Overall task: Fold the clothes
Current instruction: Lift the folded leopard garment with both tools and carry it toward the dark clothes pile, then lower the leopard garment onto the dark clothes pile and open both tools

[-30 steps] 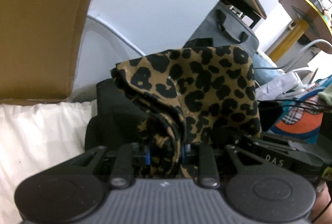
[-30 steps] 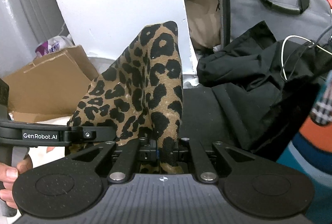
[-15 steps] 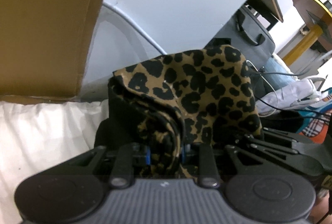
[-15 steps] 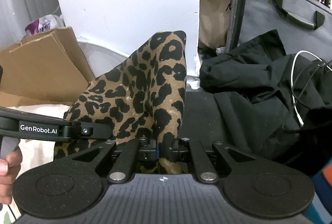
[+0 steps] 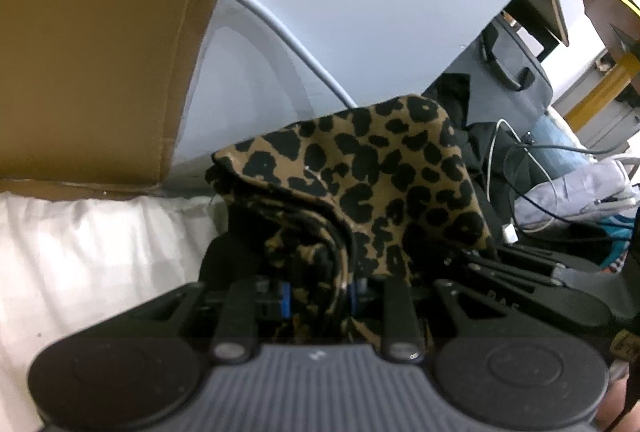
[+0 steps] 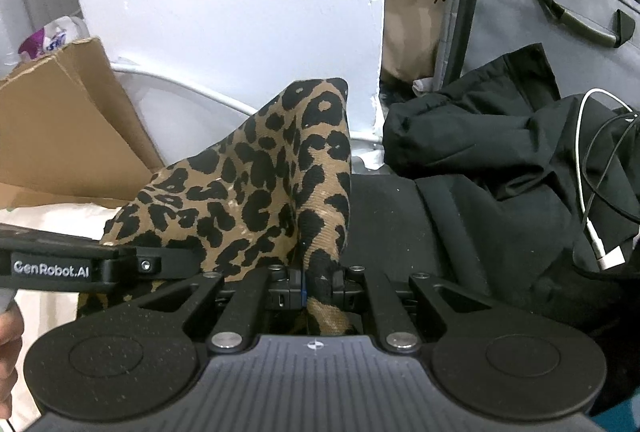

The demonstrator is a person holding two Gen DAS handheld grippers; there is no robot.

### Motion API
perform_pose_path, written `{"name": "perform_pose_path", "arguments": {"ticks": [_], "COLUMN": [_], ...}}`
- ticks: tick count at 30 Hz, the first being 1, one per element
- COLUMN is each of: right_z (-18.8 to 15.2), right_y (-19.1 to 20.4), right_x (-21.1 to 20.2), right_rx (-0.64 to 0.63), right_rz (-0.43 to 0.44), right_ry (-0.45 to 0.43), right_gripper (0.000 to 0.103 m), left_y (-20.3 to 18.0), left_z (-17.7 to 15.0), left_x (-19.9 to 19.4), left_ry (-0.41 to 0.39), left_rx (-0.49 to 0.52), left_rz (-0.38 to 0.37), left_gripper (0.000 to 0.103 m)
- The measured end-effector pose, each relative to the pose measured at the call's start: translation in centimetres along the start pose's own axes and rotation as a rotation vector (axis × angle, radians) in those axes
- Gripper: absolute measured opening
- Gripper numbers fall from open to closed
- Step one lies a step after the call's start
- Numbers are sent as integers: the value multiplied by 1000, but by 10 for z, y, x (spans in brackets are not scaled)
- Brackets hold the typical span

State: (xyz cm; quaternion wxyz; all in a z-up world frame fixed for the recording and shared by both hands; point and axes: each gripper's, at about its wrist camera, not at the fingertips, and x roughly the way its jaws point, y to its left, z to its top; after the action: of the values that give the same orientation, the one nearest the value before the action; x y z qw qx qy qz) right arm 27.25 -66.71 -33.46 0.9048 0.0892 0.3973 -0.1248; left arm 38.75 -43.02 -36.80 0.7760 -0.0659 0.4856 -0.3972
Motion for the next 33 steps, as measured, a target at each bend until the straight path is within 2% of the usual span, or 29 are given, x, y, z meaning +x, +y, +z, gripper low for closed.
{"name": "perform_pose_path", "arguments": {"ticks": [7, 8, 9, 11, 15, 22, 27, 29, 33], "right_z": [-2, -1, -1, 0, -1, -5, -16, -21, -31], "right_y": [0, 0, -1, -3, -10, -5, 12, 18, 28], "right_x": [10, 11, 12, 9, -6, -40, -45, -44, -38], "right_rx": [9, 12, 19, 35, 50, 39, 7, 6, 14], "right_rz": [-21, -31, -48, -100, -149, -101, -58, -35, 9], "right_ry": [13, 15, 18, 15, -23, -105, -93, -85, -59], "right_gripper": [9, 13, 26, 36, 37, 37, 36, 36, 36], "left_y": [4, 5, 6, 9, 10, -8, -32, -43, -63], "left_z": [-2, -2, -2, -2, 0, 10, 14, 15, 15], "left_x": [2, 2, 2, 0, -12, -42, -43, -43, -40], "left_ry": [6, 8, 12, 21, 35, -36, -55, -58, -60], "left_rx": [-14, -16, -22, -41, -10, 165, 265, 304, 379], "left_rz": [3, 4, 9, 19, 50, 110, 132, 141, 150], "left_gripper": [27, 28, 30, 34, 42, 38, 35, 28, 27]}}
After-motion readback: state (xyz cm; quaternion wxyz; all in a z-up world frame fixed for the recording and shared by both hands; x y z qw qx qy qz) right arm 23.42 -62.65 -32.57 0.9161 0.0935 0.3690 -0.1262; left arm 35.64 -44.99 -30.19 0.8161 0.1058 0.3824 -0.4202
